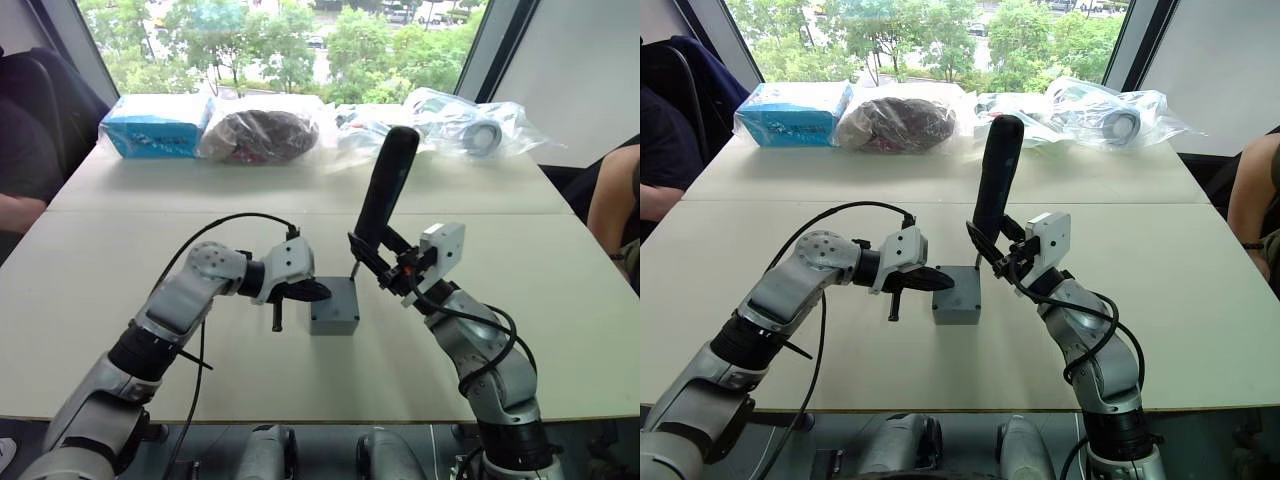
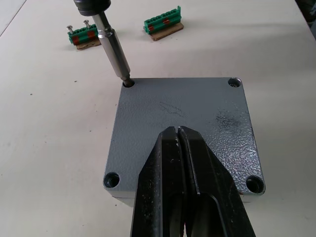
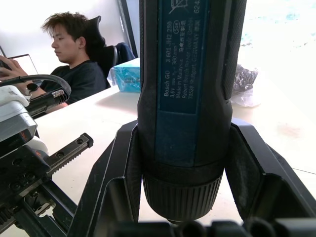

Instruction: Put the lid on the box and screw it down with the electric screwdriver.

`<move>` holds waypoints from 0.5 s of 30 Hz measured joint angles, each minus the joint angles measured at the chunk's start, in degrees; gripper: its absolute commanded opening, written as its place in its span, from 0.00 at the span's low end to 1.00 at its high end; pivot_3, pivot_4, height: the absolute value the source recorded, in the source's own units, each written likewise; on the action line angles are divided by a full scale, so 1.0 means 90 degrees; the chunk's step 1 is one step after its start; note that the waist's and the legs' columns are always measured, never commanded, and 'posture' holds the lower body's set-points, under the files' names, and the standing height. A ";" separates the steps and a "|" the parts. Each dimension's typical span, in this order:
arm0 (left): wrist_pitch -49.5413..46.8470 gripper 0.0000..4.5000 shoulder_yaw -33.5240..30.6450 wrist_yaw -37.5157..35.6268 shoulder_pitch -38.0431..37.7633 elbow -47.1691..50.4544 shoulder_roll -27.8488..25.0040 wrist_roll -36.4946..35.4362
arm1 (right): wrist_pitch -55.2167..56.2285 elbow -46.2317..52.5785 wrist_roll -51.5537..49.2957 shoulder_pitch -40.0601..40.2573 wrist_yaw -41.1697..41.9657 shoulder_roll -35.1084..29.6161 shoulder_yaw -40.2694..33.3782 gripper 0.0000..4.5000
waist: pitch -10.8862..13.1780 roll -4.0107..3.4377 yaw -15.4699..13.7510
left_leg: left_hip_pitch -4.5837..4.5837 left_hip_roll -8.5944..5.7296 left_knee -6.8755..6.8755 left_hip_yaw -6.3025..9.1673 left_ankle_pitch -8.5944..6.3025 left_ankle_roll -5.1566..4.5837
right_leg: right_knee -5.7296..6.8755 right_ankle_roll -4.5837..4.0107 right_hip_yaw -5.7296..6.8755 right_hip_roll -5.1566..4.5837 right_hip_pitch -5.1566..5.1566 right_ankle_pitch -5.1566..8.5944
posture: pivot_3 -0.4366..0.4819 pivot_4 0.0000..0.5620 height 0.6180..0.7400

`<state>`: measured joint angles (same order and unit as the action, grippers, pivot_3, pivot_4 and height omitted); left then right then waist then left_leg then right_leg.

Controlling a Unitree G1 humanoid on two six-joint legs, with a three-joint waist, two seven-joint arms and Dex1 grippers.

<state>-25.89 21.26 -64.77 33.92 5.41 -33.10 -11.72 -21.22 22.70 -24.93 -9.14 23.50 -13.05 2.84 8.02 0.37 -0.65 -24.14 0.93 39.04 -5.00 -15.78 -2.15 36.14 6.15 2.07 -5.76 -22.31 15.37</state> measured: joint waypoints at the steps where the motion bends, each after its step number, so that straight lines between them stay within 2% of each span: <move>1: 0.0000 0.00 0.0000 0.0004 -0.0003 0.0000 0.0001 0.0000 | 0.0000 -0.0001 0.0003 -0.0001 0.0001 0.0000 0.0000 0.40 | 0.0000 0.0000 0.0001 | 0.0000 0.0000 0.0000 0.0000 0.0000 0.0000 | 0.0000 -0.0001 0.0000 -0.0002 -0.0001 0.0000 | 0.48 0.27 1.00; 15: 0.0018 0.00 0.0000 0.0040 -0.0007 -0.0025 0.0045 0.0002 | -0.0153 0.0035 0.0047 -0.0165 -0.0007 -0.0101 0.0070 0.40 | 0.0000 -0.0001 0.0011 | 0.0001 -0.0001 -0.0008 0.0005 -0.0002 0.0002 | 0.0000 -0.0022 0.0004 -0.0038 -0.0007 0.0011 | 0.48 0.27 1.00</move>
<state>-25.72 21.26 -64.42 33.86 5.18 -32.70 -11.70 -22.60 23.02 -24.51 -10.62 23.43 -13.96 3.47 8.03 0.36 -0.55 -24.13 0.92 38.97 -4.96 -15.79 -2.13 36.13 5.95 2.11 -6.10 -22.37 15.47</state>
